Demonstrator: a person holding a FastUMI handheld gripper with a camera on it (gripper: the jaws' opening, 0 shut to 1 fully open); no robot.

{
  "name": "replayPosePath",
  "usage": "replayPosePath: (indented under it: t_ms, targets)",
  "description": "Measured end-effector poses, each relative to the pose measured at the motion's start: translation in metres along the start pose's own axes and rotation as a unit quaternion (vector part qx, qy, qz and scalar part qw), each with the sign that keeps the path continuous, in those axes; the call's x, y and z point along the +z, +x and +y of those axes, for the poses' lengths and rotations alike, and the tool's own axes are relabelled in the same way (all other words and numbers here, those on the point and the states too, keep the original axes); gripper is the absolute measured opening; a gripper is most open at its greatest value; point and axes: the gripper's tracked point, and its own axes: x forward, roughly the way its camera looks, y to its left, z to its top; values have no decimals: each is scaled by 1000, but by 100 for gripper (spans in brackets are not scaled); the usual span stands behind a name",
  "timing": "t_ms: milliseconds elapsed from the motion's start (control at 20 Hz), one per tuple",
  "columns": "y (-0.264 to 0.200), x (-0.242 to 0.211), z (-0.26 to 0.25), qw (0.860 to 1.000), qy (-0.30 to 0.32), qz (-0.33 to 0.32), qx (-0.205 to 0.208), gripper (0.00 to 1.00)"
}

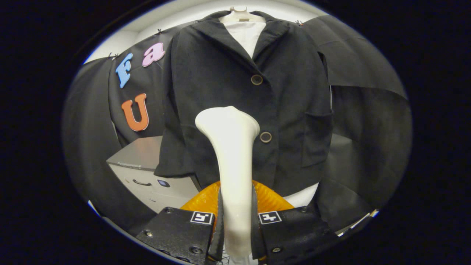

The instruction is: Iron the clothes twice with a garment steamer, once on the left side and once on the right side.

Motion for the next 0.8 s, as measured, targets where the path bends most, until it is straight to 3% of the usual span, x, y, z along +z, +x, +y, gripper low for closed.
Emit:
replayPosePath:
  t_ms: [800]
  targets:
    - [29, -93, -12, 998, -28, 58, -28, 32]
